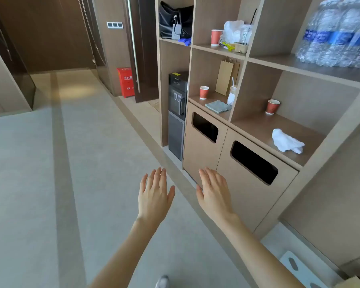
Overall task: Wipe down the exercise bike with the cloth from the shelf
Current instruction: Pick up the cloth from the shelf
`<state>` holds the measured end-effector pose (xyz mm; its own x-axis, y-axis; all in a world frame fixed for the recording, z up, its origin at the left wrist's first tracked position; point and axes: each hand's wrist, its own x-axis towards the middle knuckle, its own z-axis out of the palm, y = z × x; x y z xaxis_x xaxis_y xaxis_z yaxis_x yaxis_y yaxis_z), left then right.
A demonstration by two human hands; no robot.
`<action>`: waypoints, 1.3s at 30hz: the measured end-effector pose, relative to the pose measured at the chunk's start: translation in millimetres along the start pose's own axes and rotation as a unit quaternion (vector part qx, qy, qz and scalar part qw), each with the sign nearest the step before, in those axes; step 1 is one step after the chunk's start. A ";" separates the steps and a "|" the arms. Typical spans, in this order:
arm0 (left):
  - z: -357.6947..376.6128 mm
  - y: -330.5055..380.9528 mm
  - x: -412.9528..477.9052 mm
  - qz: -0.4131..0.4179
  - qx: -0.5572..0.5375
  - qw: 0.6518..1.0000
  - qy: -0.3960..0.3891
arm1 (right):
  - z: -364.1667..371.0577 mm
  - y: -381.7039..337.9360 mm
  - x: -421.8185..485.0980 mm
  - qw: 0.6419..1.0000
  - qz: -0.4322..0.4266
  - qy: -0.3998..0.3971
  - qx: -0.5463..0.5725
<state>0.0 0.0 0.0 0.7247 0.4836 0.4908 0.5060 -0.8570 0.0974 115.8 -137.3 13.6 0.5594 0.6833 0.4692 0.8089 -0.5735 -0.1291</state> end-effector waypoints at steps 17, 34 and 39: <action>138.7 -49.5 330.2 0.040 -0.021 0.999 0.016 | 117.5 80.7 318.6 0.994 -0.014 0.100 -0.029; 300.5 -25.1 578.6 0.081 -0.034 0.995 0.045 | 236.8 226.5 531.3 0.995 0.003 0.097 -0.028; 341.1 -2.3 639.9 0.089 -0.049 0.995 0.018 | 268.3 279.0 585.9 0.997 0.011 0.075 -0.022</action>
<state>622.1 372.0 18.5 0.7810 0.3171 0.5380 0.3218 -0.9427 0.0884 717.7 224.2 18.1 0.5400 0.5972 0.5931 0.7866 -0.6087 -0.1033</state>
